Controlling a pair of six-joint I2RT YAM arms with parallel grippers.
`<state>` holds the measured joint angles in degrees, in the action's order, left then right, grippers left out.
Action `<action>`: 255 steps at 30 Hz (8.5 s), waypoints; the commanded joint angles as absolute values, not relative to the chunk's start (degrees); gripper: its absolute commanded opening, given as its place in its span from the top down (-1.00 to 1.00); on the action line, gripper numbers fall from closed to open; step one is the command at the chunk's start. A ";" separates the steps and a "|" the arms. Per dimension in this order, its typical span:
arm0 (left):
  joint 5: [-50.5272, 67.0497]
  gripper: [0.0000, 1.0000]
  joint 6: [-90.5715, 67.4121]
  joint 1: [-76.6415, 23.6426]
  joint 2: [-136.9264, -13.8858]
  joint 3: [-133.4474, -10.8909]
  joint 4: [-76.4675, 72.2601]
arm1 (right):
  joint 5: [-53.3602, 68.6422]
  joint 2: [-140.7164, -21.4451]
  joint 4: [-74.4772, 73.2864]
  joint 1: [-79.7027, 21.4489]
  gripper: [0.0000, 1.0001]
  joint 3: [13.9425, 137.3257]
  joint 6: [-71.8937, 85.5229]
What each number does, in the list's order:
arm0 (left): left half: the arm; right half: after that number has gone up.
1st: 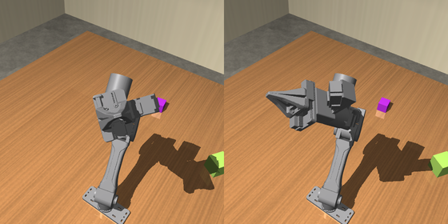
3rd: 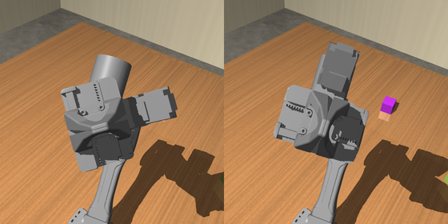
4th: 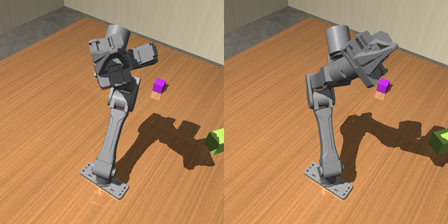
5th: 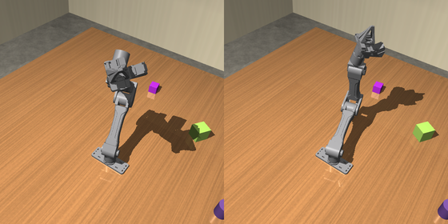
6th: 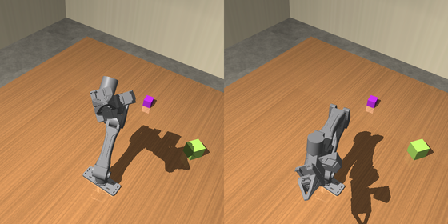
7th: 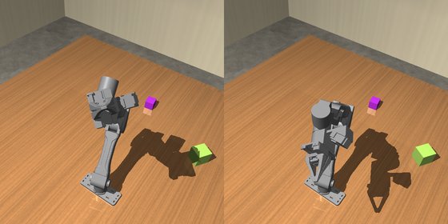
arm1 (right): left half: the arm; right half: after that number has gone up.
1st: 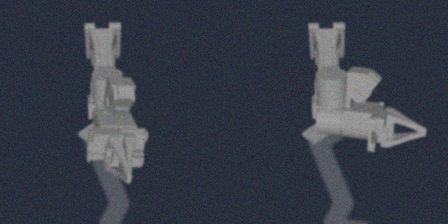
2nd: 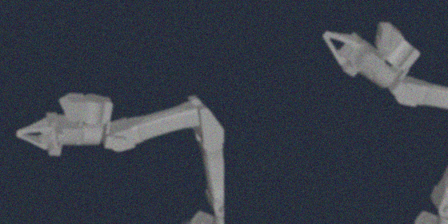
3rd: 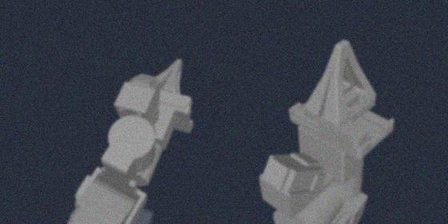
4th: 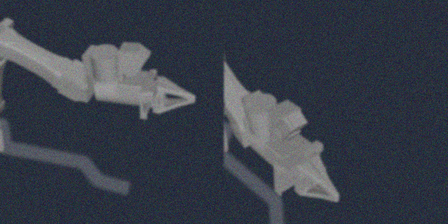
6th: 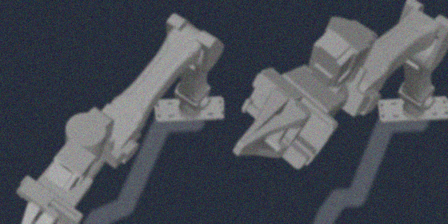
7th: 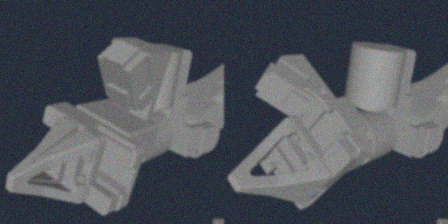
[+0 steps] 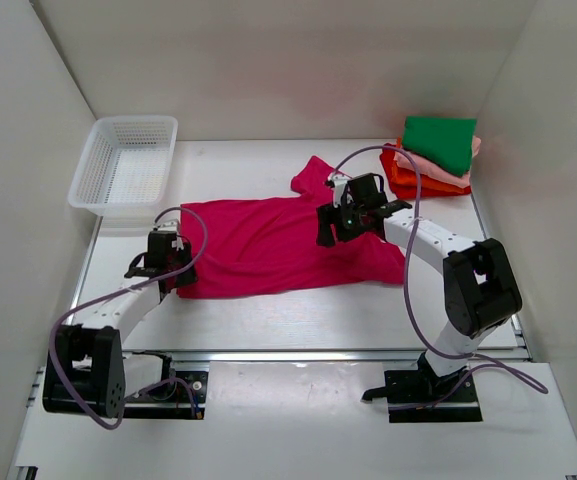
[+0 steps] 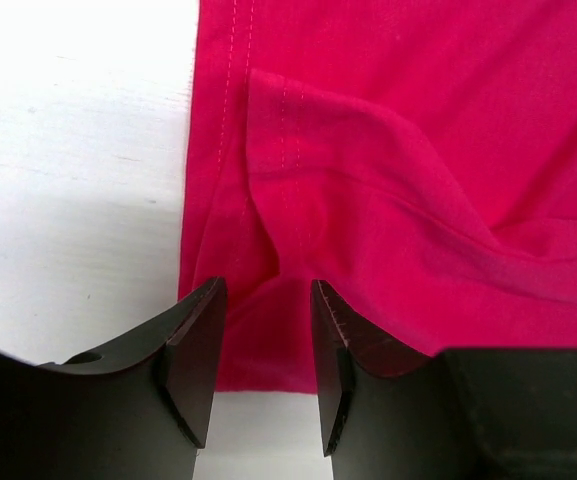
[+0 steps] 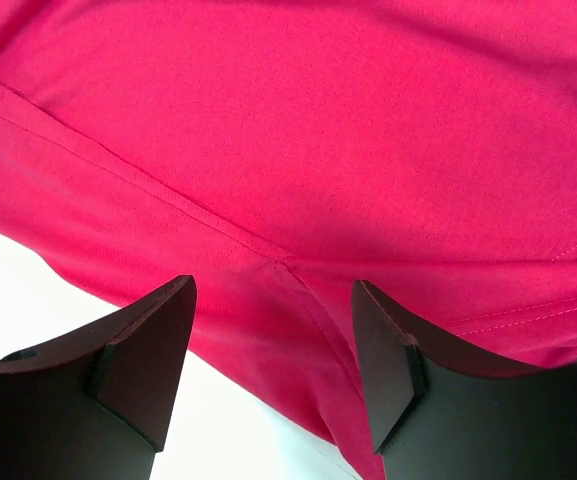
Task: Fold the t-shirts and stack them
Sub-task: Flatten out the tshirt, then grap the side of the flattened tshirt closest away from the robot with both arms
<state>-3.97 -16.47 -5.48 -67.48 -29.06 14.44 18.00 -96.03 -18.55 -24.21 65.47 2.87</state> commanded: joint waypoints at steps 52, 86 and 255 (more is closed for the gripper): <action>-3.35 0.66 -20.04 -4.04 -82.98 -41.92 11.95 | 19.07 -88.95 -16.17 -13.28 -0.21 59.85 2.20; 1.15 1.00 -19.78 -4.75 -62.40 -40.25 21.44 | 20.12 -99.22 -6.07 -3.43 -0.01 62.66 12.74; -1.15 1.00 -53.35 -8.61 -4.92 -20.12 44.91 | 13.96 -34.02 -35.77 -5.62 1.00 42.10 16.26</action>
